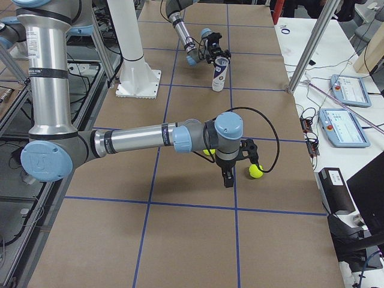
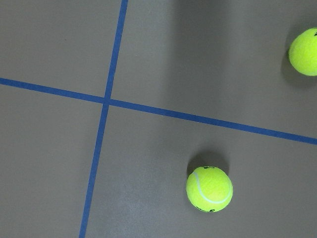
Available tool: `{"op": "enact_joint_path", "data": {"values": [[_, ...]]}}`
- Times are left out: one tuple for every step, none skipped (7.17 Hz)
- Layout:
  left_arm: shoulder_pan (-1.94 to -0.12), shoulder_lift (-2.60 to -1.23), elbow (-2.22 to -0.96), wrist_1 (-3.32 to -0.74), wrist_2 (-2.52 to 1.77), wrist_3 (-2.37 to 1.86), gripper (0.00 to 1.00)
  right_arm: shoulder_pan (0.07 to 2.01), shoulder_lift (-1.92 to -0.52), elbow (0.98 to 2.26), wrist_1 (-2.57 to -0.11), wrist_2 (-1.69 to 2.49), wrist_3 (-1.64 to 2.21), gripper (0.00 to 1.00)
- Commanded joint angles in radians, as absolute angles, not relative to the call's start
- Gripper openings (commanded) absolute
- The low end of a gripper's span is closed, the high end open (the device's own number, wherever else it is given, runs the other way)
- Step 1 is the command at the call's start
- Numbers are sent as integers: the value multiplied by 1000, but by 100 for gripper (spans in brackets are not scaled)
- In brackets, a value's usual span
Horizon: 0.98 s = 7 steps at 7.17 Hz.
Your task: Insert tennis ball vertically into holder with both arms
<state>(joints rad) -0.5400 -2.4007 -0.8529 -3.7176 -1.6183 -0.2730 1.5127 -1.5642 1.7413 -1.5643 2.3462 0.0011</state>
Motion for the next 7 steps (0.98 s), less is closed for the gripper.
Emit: {"op": "enact_joint_path", "data": {"values": [[-540, -2401, -854, -3712, -1618, -264, 92, 1494, -1565, 1758, -1542, 2350, 90, 100], [-540, -2401, -854, -3712, -1618, -264, 92, 1436, -1565, 1758, -1467, 2352, 223, 100], [-540, -2401, -854, -3712, -1618, -264, 92, 1369, -1565, 1758, -1348, 2347, 408, 100], [-540, -2401, -854, -3712, -1618, -262, 92, 1285, -1566, 1756, -1221, 2320, 608, 100], [-540, -2401, -856, -3712, -1618, -264, 92, 1194, -1568, 1755, -1119, 2239, 761, 100], [-540, -2401, -856, -3712, -1618, -262, 92, 1110, -1566, 1755, -1076, 2180, 872, 100], [-540, -2401, -856, -3712, -1618, -262, 92, 1047, -1566, 1755, -1031, 2124, 958, 100]]}}
